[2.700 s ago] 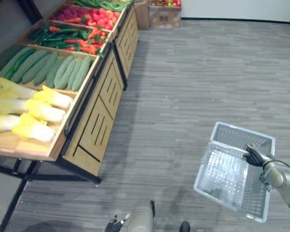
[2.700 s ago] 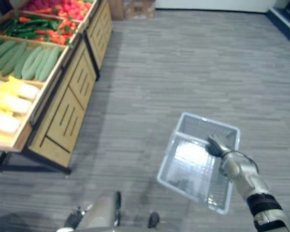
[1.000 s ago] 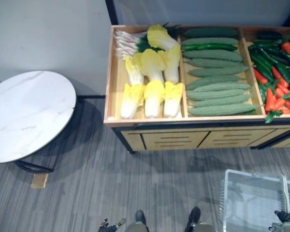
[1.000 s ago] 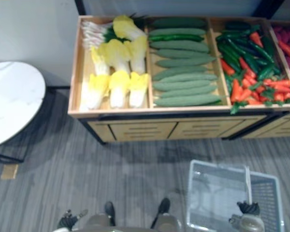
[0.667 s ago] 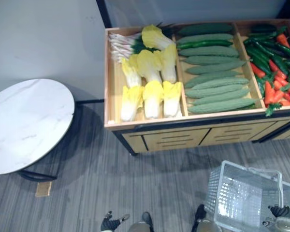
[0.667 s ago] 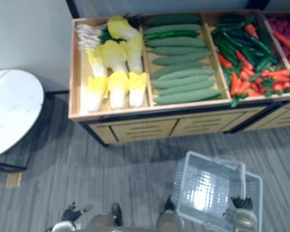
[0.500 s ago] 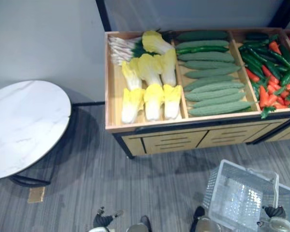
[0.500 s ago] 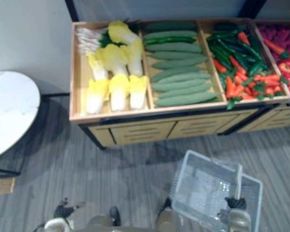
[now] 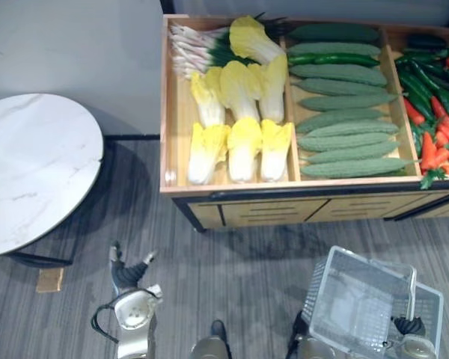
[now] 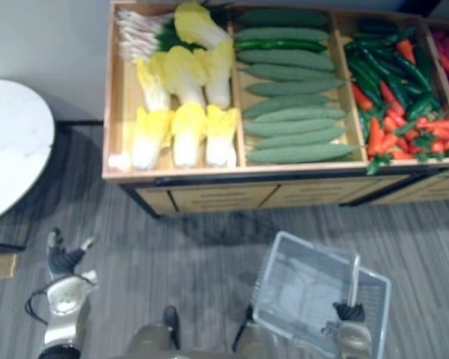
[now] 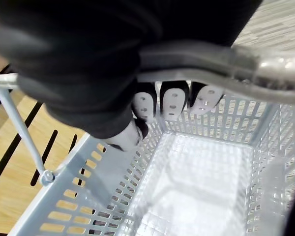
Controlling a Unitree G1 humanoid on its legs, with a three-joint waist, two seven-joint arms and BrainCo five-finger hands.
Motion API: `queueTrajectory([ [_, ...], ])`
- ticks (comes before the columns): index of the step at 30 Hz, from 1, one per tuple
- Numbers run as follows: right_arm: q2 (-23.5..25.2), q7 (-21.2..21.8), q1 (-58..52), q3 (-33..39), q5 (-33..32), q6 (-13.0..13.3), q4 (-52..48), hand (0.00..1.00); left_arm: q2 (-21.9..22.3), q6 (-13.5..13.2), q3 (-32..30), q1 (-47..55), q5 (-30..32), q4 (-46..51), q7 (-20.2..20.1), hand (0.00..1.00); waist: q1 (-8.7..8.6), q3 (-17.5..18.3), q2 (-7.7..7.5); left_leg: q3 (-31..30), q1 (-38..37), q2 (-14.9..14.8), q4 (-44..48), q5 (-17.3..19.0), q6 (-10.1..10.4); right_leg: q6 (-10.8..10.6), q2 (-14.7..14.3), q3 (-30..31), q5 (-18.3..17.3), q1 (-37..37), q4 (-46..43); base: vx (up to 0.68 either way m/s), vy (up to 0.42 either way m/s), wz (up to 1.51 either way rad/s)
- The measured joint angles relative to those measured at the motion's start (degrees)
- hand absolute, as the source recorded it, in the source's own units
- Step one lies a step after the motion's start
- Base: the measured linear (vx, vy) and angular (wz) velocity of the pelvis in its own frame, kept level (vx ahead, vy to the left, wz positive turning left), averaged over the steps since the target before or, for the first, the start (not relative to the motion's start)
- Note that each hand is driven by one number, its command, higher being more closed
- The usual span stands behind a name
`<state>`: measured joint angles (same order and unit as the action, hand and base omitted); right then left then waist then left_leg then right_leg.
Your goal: Pick vegetable in the basket
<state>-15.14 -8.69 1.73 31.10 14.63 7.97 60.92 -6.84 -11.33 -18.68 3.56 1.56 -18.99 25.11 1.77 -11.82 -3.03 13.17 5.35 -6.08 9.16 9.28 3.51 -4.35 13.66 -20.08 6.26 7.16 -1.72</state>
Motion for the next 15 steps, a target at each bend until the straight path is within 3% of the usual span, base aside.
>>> queueTrajectory([
  [8,0.4,-0.7,-0.1,-0.3,0.1,0.3,-0.4,1.00,0.8,-2.3,0.3,-2.2,6.2,11.7,9.6,0.00,-0.17,0.1,0.30,0.4,0.4,-1.3,-0.2,-0.3,0.5,0.0,-1.8,0.7,0.0,0.7,0.8,0.05,-0.038,-0.07],
  [15,0.3,-1.1,-0.1,-1.5,0.1,0.9,-0.5,1.00,1.3,-2.6,1.0,-4.4,7.9,15.0,12.1,0.00,-0.87,0.2,0.55,1.7,0.2,-1.6,-0.1,-0.3,0.5,0.0,-2.1,1.9,0.0,1.7,0.8,0.03,-0.027,-0.14],
])
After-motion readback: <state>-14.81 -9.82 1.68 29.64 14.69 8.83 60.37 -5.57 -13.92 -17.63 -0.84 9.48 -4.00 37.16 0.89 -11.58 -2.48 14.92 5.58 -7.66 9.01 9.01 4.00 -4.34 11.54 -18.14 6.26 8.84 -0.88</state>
